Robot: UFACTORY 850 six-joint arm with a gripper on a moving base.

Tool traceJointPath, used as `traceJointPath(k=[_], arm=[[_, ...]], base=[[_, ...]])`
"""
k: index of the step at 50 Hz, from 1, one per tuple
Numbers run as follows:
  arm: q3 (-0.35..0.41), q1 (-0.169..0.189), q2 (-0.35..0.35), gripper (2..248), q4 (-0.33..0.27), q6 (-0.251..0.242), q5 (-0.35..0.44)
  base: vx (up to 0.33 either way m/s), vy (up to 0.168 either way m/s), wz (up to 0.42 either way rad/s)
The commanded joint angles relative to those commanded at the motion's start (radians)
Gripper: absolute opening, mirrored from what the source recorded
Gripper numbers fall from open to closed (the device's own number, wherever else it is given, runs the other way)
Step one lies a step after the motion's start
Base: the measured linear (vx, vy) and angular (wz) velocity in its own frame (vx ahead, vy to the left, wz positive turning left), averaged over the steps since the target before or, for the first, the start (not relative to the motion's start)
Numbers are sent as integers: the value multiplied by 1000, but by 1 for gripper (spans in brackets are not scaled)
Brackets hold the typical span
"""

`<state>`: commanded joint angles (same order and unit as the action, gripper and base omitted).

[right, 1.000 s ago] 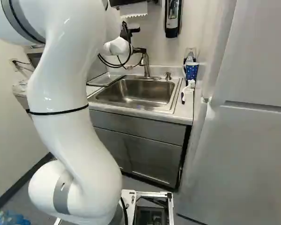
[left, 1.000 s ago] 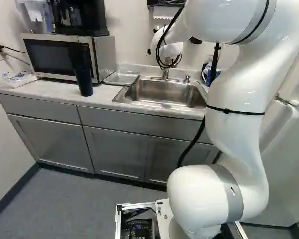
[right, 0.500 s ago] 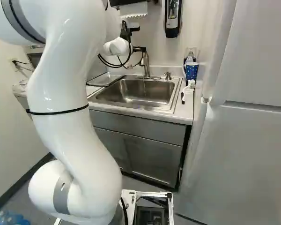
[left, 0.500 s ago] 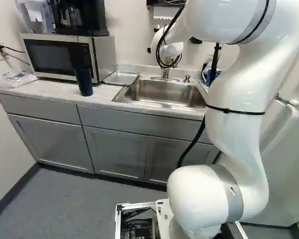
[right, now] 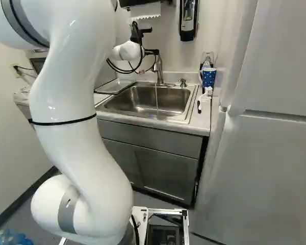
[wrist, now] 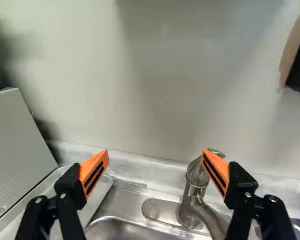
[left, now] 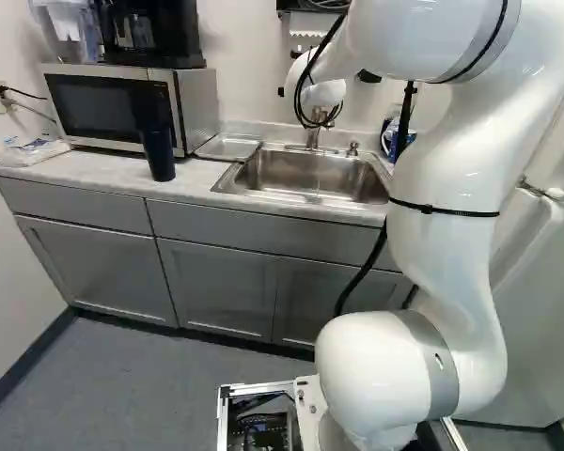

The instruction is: Rinse the cup and place it in the tray

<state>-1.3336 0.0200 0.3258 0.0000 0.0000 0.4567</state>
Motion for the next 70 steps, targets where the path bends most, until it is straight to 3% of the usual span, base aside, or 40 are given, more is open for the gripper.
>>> traceJointPath(k=[26, 47, 70], arm=[[15, 0, -13, 247, 0, 0, 5], [127, 6, -112, 247, 0, 0, 5], [248, 36, -224, 247, 0, 0, 5]], base=[[0, 0, 0], [0, 0, 0], [0, 0, 0]])
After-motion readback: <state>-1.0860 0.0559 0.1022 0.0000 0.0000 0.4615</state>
